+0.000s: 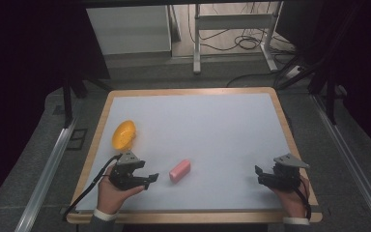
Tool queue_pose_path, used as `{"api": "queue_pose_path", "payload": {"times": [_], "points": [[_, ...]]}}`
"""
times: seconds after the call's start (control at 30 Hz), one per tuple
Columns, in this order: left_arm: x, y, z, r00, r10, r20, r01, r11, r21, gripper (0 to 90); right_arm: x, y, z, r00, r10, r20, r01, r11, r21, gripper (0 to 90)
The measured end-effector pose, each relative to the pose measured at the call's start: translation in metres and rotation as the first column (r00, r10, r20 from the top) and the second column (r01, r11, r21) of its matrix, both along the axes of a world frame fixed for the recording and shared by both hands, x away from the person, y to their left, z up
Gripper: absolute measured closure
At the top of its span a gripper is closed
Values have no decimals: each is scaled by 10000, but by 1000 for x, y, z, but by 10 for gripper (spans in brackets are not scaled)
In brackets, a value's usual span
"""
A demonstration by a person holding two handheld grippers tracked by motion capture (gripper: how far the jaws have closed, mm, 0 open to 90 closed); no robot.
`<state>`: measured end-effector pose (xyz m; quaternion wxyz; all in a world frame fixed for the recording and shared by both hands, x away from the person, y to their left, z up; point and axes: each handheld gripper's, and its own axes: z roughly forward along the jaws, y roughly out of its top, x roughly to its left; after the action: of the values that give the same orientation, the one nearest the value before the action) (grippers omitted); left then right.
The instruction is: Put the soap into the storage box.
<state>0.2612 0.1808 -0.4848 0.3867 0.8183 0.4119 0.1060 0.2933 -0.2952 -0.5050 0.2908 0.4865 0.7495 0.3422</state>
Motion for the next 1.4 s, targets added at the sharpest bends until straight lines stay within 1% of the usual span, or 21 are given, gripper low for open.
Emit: {"api": "queue_pose_path", "payload": {"times": [0.3,0.33,0.37,0.43,0.5,0.6,0.63,0.7,0.8,0.83,0.87,0.9,0.93,1.17,1.23,1.4], "points": [[3,-12,1,9997,-200,-143,203,9994,263,275,0,-3,-3,9999,-90,-87,90,10000,18,122],[4,-13,1,9995,-236,-217,240,9996,159,276,0,-3,-2,9999,-92,-87,92,10000,9,122],[4,-14,0,9994,-243,-261,247,9996,141,276,0,-3,-2,9999,-85,-75,86,10000,18,122],[5,-16,0,9993,-241,-283,251,9990,364,276,0,-3,-2,9999,-87,-71,87,10000,44,121],[5,-19,1,9990,-355,-286,364,9988,325,276,0,-3,-2,9999,-98,-64,98,9999,41,122],[7,-25,3,9986,-471,-249,481,9979,426,277,0,-4,-2,9999,-104,-59,104,9999,35,122],[8,-27,3,9983,-501,-302,510,9983,294,277,0,-4,-2,9999,-99,-62,100,9999,29,122],[10,-31,4,9981,-535,-313,550,9972,512,277,-1,-4,-1,9999,-114,-62,114,9999,27,121],[12,-37,5,9972,-667,-335,686,9960,570,276,-1,-4,-1,9999,-129,-52,129,9999,43,122],[13,-39,5,9972,-663,-354,681,9963,533,276,-1,-4,-1,9999,-144,-54,145,9999,51,122],[15,-39,5,9967,-676,-456,697,9965,460,276,-1,-5,-1,9999,-147,-53,148,9999,52,121],[16,-40,4,9971,-602,-473,627,9967,520,276,-1,-5,-1,9999,-147,-53,148,9999,55,121],[17,-40,4,9972,-570,-490,602,9960,656,276,-1,-5,-1,9999,-144,-55,144,9999,58,121],[19,-50,6,9957,-761,-529,805,9931,858,273,0,-4,-2,9999,-108,-93,108,9999,31,122],[20,-58,8,9948,-882,-519,929,9908,984,272,0,-4,-3,9999,-95,-97,95,10000,11,122],[21,-64,8,9935,-990,-557,1043,9891,1037,272,0,-4,-3,9999,-115,-91,115,9999,26,121]]}}
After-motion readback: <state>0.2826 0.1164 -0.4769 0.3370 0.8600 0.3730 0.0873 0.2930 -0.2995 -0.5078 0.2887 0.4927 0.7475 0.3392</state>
